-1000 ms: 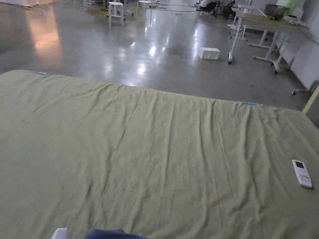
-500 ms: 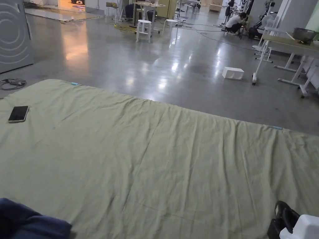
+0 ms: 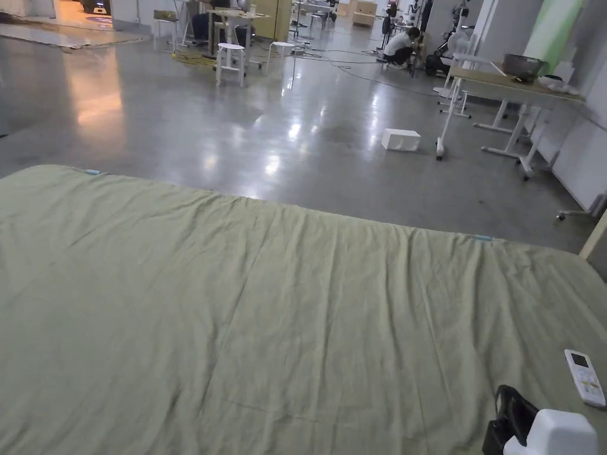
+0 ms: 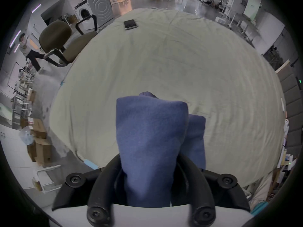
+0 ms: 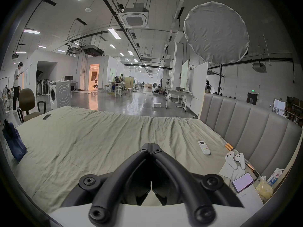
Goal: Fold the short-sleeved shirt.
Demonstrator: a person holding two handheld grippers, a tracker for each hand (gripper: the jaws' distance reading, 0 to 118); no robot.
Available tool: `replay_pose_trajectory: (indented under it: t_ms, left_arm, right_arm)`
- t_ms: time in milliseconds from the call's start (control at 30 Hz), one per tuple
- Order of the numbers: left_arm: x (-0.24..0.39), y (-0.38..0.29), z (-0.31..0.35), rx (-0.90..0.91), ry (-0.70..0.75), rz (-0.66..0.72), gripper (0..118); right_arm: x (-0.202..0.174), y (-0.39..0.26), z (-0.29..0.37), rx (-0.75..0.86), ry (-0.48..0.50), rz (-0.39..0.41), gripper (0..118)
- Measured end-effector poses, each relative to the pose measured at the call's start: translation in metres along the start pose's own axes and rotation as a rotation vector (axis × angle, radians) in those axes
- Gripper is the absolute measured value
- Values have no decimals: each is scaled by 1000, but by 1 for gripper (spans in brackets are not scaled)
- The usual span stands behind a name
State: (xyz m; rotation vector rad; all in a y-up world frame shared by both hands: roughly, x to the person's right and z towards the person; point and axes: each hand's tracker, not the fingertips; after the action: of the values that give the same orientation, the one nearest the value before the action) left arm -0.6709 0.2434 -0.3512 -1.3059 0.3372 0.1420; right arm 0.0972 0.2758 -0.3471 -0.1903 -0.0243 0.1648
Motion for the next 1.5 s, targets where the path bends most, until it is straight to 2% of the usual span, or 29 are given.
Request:
replay_pose_trajectory:
  t_ms: [133,167,267,433,800,900,967,1033,1100,1133,1267,1333,1500]
  left_arm:
    - [3,1,1,84,166,-91,67]
    - [5,1,3,128,226,-118,71]
    - [8,5,15,174,305,-127,72]
    - [35,7,36,311,287,-116,72]
    - [178,-23,18,623,-10,-153,72]
    - [230,-37,16,731,-69,-151,71]
    - [263,-52,24,839,-55,-135,71]
    - [296,-67,34,917,-73,-148,67]
    - [326,-83,45,998,-80,-147,52]
    - [339,-86,42,1024,-94,-163,41]
    - [379,-107,59,1079,-140,-136,15]
    - [390,-112,65,1093,-150,-122,8]
    - [408,-116,81,1116,-181,-124,3]
  right_arm:
    - [3,-2,-2,-10,-7,-2,0]
    - [5,-3,-2,-11,-7,-5,0]
    - [7,-3,-3,-17,-12,-15,0]
    - [9,-4,-2,-9,-17,-33,0]
    - [1,-10,-4,-7,4,-49,0]
    - [0,-11,-6,-3,-2,-50,0]
    - [-1,-10,-6,0,-7,-56,0]
    - [-2,-11,-6,0,-10,-61,0]
    - [-4,-11,-6,1,-9,-62,0]
    - [-5,-12,-6,1,-8,-63,0]
    - [-9,-13,-4,15,-6,-67,0]
    - [-9,-13,-4,24,-10,-67,0]
    - [-7,-12,-6,30,-14,-84,0]
